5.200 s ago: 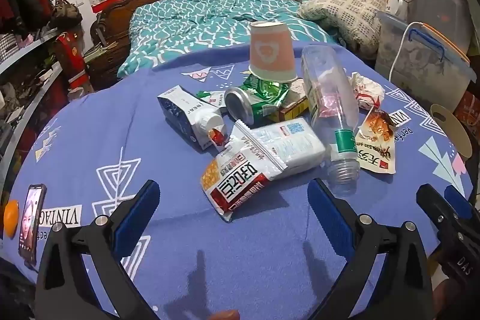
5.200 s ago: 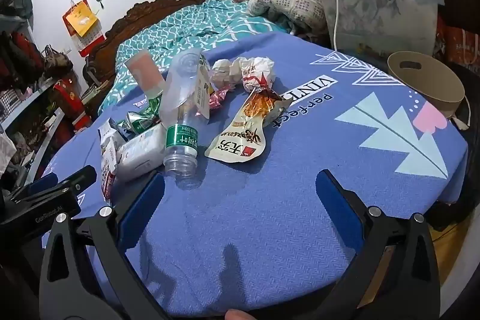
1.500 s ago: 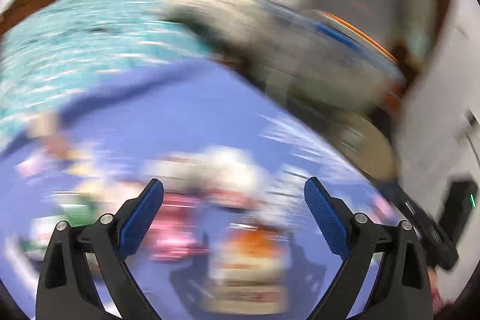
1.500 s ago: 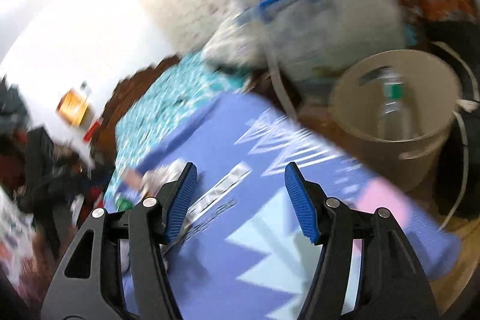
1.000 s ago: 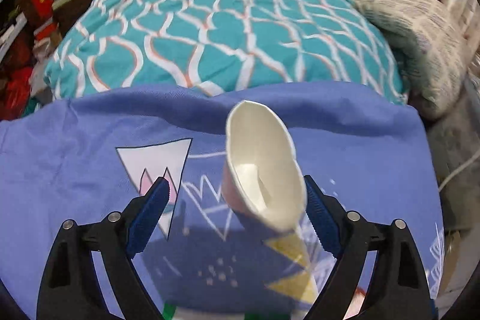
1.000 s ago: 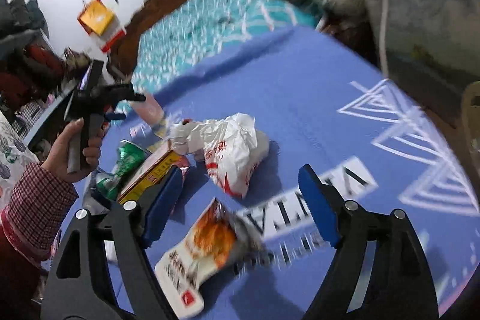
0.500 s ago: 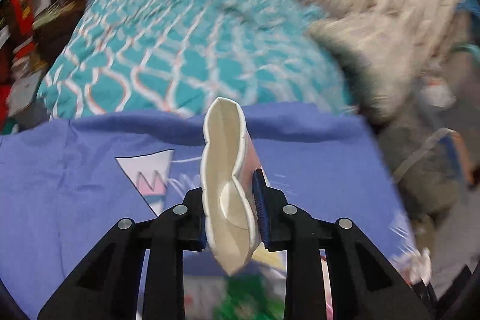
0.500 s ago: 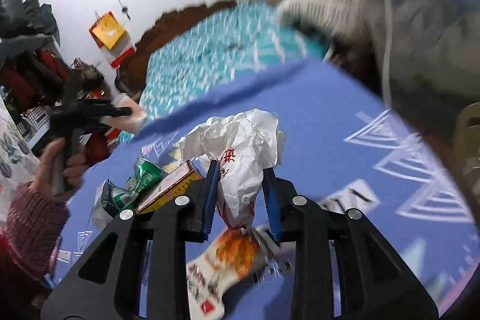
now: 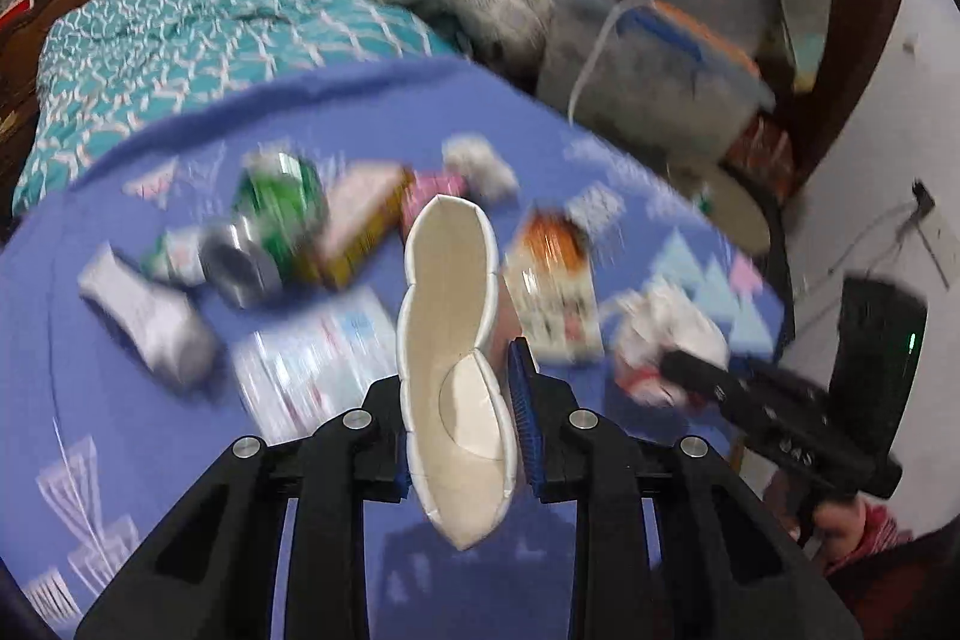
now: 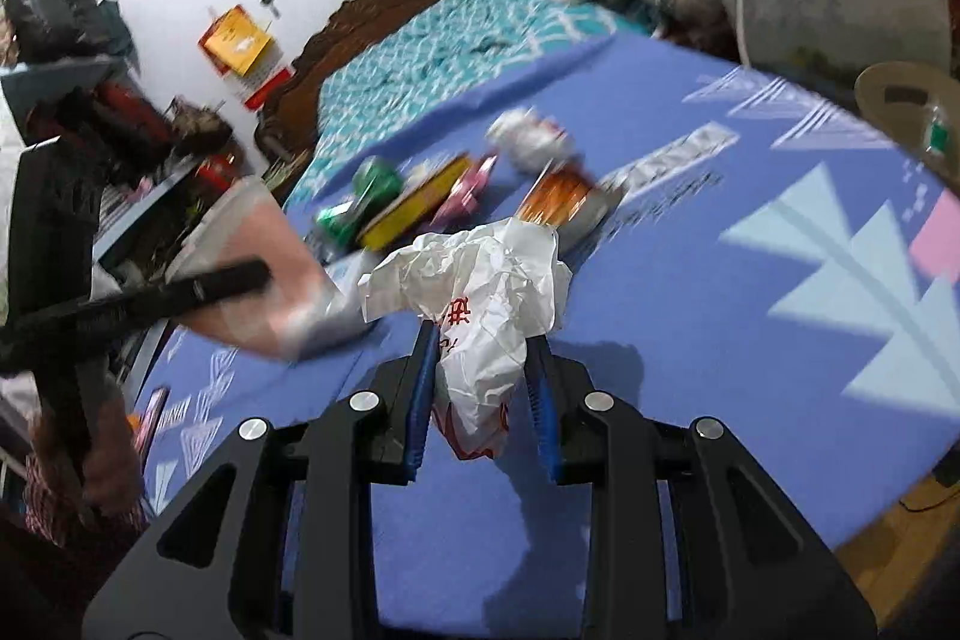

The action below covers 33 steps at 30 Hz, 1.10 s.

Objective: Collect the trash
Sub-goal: 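Grasp the white paper cup with left tool while right grasps the crumpled plastic bag, then lift the cup and plastic bag and carry both toward the beige bin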

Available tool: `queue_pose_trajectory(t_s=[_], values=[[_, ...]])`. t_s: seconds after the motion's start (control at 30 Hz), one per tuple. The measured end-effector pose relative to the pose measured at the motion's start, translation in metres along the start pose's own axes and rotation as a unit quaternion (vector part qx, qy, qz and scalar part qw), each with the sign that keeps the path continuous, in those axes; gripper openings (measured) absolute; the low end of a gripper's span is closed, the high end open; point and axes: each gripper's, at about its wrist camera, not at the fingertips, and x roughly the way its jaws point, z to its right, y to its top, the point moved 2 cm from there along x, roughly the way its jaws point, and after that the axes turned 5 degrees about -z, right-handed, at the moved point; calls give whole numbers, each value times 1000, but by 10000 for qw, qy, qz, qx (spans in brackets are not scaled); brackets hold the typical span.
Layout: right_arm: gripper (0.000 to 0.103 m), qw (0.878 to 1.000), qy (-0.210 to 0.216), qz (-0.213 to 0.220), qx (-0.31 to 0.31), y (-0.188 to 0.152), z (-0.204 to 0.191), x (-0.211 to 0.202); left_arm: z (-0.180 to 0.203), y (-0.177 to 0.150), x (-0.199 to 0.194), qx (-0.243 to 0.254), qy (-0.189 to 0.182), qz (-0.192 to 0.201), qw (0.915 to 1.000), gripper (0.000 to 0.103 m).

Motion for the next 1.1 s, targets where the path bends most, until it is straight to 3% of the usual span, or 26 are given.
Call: queue_pose_trajectory(t_s=[0.13,0.3,0.53,0.83,1.1], values=[[31,9997,-9,-196,-170,-11,-16,10,2,-37,8,-9,380,-172,9991,26],[32,9985,40,-369,-390,-28,-36,12,-14,-65,3,-190,590,-168,9979,27],[32,9952,159,-650,-715,-45,-62,22,-26,-80,-9,-330,816,-42,9961,33],[39,9939,95,-774,-773,-51,-71,29,-28,-86,-4,-556,732,-41,9958,36],[49,9936,116,-808,-779,-51,-70,30,-36,-89,0,-739,661,-23,9951,47]])
